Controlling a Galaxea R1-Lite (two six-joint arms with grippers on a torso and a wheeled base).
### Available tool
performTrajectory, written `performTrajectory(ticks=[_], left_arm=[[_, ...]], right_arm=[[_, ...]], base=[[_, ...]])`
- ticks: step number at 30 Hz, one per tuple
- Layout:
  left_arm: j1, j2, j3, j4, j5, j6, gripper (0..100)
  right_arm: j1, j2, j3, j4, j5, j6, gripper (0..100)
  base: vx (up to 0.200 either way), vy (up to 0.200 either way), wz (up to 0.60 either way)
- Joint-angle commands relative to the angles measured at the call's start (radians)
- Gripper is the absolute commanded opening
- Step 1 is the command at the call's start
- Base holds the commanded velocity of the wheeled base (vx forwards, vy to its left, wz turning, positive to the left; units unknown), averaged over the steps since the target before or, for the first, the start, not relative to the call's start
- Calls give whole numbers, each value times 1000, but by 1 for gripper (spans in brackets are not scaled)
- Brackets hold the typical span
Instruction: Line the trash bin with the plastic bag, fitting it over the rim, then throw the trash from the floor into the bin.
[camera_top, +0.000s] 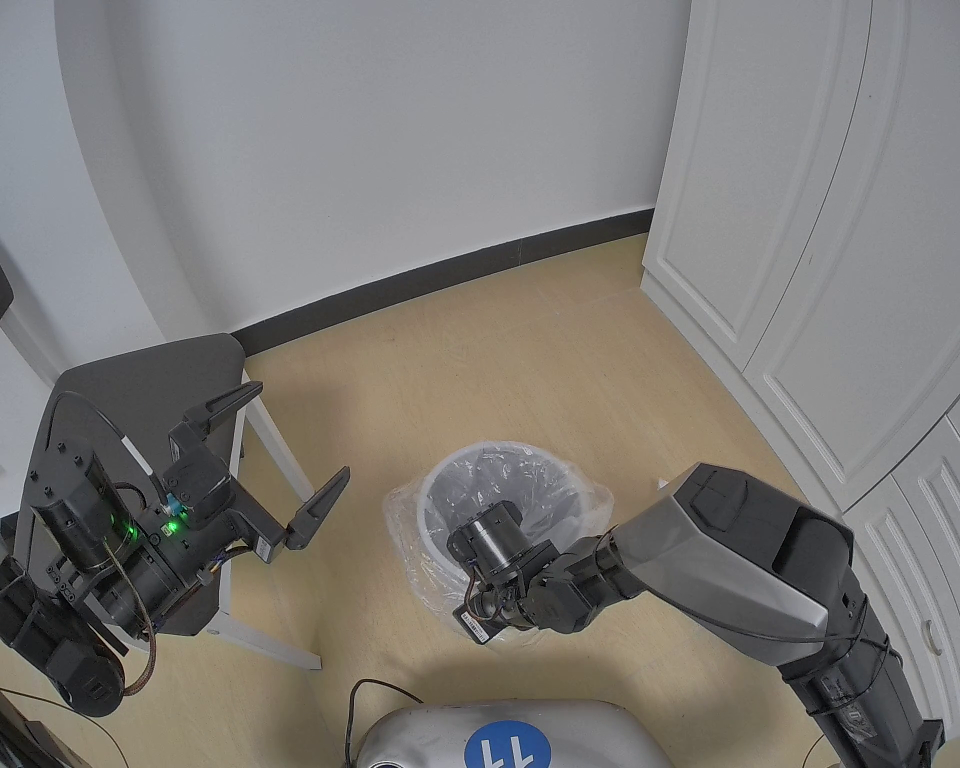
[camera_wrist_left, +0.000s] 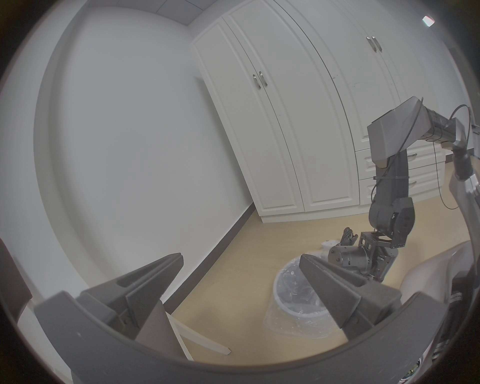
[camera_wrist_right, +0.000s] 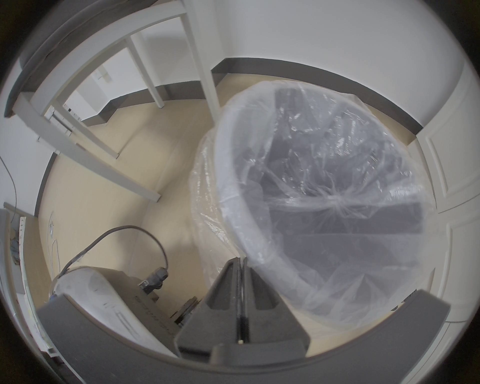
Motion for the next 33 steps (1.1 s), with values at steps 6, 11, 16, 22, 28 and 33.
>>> performTrajectory(ticks=[6, 11, 16, 22, 28, 33], left_arm=[[0, 4, 4, -1, 0, 0, 100], [0, 5, 5, -1, -1, 0, 100], [0, 5, 10, -1, -3, 12, 100], [0, 4, 16, -1, -3, 17, 100], [0, 2, 16, -1, -3, 17, 100], [0, 2, 16, -1, -3, 17, 100]], right_arm=[[51, -18, 23, 32, 2, 0, 0], [74, -24, 9, 113, 3, 6, 0], [106, -22, 6, 113, 11, 14, 0], [145, -25, 10, 118, 11, 40, 0], [152, -28, 15, 121, 11, 41, 0], [152, -35, 9, 196, 10, 44, 100]], base=[[0, 0, 0], [0, 0, 0], [0, 0, 0], [0, 0, 0], [0, 0, 0], [0, 0, 0]])
